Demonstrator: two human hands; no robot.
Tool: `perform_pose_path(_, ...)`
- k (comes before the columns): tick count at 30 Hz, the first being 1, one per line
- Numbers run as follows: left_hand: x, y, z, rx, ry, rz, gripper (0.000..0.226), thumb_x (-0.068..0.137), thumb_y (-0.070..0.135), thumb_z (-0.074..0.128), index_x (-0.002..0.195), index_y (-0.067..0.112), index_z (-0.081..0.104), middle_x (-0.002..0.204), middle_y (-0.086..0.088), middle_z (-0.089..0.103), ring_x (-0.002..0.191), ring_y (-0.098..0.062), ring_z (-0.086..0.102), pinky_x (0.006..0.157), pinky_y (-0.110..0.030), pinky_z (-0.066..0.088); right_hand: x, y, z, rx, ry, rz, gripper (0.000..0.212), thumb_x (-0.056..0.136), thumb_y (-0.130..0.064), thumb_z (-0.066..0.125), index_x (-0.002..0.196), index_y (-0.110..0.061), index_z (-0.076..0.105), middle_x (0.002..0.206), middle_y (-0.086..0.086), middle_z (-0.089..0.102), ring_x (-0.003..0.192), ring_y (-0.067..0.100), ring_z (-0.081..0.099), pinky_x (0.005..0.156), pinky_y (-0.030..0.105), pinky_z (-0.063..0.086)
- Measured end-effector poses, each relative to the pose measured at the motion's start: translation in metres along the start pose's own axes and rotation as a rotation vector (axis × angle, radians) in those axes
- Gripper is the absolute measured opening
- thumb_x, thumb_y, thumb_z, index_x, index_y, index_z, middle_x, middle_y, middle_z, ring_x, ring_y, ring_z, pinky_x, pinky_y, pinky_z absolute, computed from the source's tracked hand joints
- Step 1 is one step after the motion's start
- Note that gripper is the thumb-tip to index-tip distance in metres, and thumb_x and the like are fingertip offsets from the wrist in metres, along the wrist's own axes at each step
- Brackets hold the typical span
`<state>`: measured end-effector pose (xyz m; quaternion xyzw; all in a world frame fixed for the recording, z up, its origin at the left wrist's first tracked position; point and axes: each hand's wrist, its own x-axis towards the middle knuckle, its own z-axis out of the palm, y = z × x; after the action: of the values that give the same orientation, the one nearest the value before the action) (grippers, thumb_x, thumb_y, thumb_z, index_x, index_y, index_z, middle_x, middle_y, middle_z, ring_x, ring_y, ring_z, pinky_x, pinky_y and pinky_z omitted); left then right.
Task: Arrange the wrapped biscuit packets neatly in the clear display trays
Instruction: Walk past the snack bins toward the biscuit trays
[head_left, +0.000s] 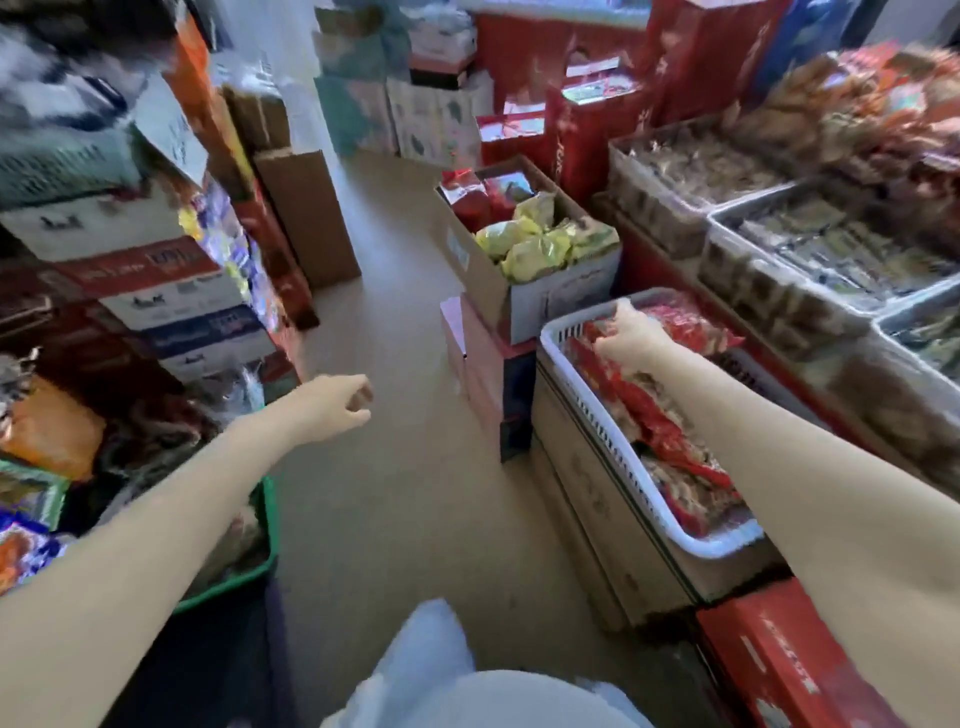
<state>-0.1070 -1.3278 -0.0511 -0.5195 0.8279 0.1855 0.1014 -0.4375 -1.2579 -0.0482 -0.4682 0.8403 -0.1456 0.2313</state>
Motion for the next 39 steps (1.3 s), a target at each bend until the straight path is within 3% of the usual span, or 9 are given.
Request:
perform_pose_path(3, 0.087, -0.044, -0.022, 0.093, -0.09, -0.039, 0.038, 0.093, 0.018, 0.052, 0.129, 0.007, 0.047, 0.125, -0.012, 0.058, 0.114, -0.024, 0.054, 0.087, -0.024, 0.037, 0.069, -0.011, -0.002, -0.007, 0.091, 0.075, 0.052, 0.09, -0.018, 0.055, 0.136, -0.003, 0.034, 0.132, 0.026, 0.046, 0.124, 0.042, 0.042, 0.101, 0.042, 0.035)
perform_pose_path(7, 0.223, -0.06, -0.07, 0.129, -0.088, 0.018, 0.045, 0.093, 0.019, 0.051, 0.134, 0.006, 0.039, 0.128, -0.015, 0.055, 0.118, -0.03, 0.051, 0.092, -0.03, 0.039, 0.14, -0.007, -0.014, 0.003, 0.236, 0.369, 0.051, 0.091, -0.017, 0.054, 0.135, -0.001, 0.033, 0.135, 0.029, 0.042, 0.127, 0.042, 0.038, 0.105, 0.04, 0.027)
perform_pose_path(11, 0.336, -0.018, -0.124, 0.198, -0.063, 0.273, 0.048, 0.091, 0.017, 0.049, 0.137, 0.008, 0.034, 0.118, -0.017, 0.06, 0.109, -0.033, 0.056, 0.09, -0.035, 0.045, 0.188, -0.015, -0.025, 0.1, 0.304, 0.607, 0.056, 0.09, -0.016, 0.055, 0.137, 0.001, 0.028, 0.139, 0.028, 0.037, 0.131, 0.042, 0.032, 0.106, 0.041, 0.026)
perform_pose_path(16, 0.437, 0.079, -0.161, 0.258, 0.018, 0.559, 0.054, 0.09, 0.013, 0.046, 0.141, 0.008, 0.027, 0.112, -0.025, 0.058, 0.102, -0.04, 0.056, 0.086, -0.04, 0.044, 0.232, -0.02, -0.042, 0.141, 0.389, 0.689, 0.062, 0.089, -0.02, 0.057, 0.14, -0.008, 0.024, 0.138, 0.023, 0.036, 0.129, 0.041, 0.029, 0.102, 0.046, 0.032)
perform_pose_path(21, 0.495, 0.156, -0.155, 0.197, -0.018, 0.885, 0.061, 0.088, 0.01, 0.053, 0.142, 0.005, 0.025, 0.104, -0.015, 0.064, 0.105, -0.033, 0.058, 0.092, -0.036, 0.041, 0.271, 0.008, -0.05, 0.058, 0.401, 0.781, 0.07, 0.09, -0.024, 0.057, 0.145, -0.008, 0.017, 0.139, 0.022, 0.036, 0.128, 0.041, 0.031, 0.099, 0.048, 0.033)
perform_pose_path(25, 0.541, 0.192, -0.147, 0.179, -0.094, 0.953, 0.065, 0.086, 0.024, 0.055, 0.142, 0.011, 0.025, 0.107, -0.007, 0.067, 0.104, -0.028, 0.061, 0.096, -0.042, 0.044, 0.306, 0.02, -0.06, 0.021, 0.37, 0.831, 0.067, 0.089, -0.021, 0.057, 0.143, -0.008, 0.02, 0.139, 0.021, 0.036, 0.127, 0.039, 0.031, 0.096, 0.047, 0.035)
perform_pose_path(30, 0.59, 0.236, -0.162, 0.13, -0.111, 1.05, 0.059, 0.089, 0.019, 0.058, 0.139, 0.006, 0.03, 0.122, -0.01, 0.06, 0.112, -0.029, 0.056, 0.096, -0.039, 0.043, 0.352, 0.02, -0.077, 0.023, 0.393, 0.783, 0.065, 0.089, -0.018, 0.055, 0.144, -0.01, 0.021, 0.142, 0.02, 0.032, 0.129, 0.039, 0.029, 0.099, 0.048, 0.034)
perform_pose_path(34, 0.619, 0.275, -0.154, 0.146, -0.153, 1.159, 0.052, 0.089, 0.02, 0.058, 0.133, 0.002, 0.036, 0.125, -0.016, 0.056, 0.116, -0.032, 0.053, 0.095, -0.038, 0.041, 0.359, 0.027, -0.079, 0.037, 0.425, 0.893, 0.067, 0.09, -0.02, 0.055, 0.146, -0.009, 0.019, 0.143, 0.02, 0.031, 0.131, 0.039, 0.028, 0.102, 0.05, 0.032)
perform_pose_path(39, 0.642, 0.31, -0.142, 0.197, -0.196, 1.299, 0.064, 0.09, 0.024, 0.057, 0.143, 0.005, 0.026, 0.131, -0.017, 0.051, 0.122, -0.033, 0.045, 0.1, -0.041, 0.037, 0.372, 0.028, -0.071, 0.077, 0.445, 0.929, 0.067, 0.092, -0.02, 0.053, 0.148, -0.01, 0.016, 0.147, 0.018, 0.029, 0.134, 0.037, 0.024, 0.103, 0.05, 0.03)
